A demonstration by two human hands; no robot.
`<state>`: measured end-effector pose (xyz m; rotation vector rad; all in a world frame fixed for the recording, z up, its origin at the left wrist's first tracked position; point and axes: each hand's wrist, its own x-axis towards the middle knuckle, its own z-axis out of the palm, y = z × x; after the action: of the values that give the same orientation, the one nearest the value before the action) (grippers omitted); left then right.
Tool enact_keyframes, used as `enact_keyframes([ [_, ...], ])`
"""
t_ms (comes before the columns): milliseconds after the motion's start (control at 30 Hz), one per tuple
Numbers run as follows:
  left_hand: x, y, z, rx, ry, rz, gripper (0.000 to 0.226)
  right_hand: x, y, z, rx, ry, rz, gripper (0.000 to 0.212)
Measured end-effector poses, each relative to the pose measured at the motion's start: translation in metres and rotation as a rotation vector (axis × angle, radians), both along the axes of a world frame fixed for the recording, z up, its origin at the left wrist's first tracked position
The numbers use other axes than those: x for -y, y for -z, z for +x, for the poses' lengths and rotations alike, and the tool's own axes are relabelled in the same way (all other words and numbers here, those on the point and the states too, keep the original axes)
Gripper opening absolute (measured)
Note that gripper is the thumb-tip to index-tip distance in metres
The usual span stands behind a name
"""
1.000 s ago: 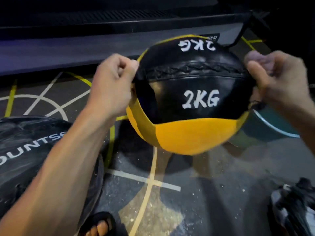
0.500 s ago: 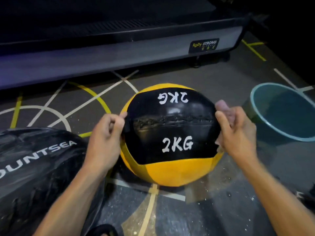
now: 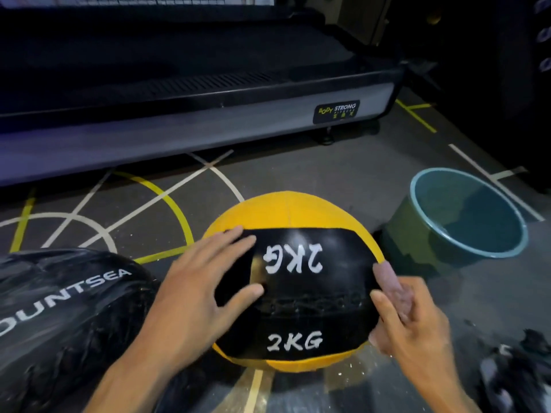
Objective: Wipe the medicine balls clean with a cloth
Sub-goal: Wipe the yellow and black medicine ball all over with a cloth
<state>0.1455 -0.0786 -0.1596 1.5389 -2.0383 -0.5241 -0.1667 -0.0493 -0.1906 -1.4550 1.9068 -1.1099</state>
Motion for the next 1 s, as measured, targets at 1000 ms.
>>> enact_keyframes([
  [1000, -0.050, 0.037, -0.017, -0.097, -0.007, -0.137, 0.061, -0.007, -0.024, 0.053, -0.222, -0.395, -0.255, 0.037],
])
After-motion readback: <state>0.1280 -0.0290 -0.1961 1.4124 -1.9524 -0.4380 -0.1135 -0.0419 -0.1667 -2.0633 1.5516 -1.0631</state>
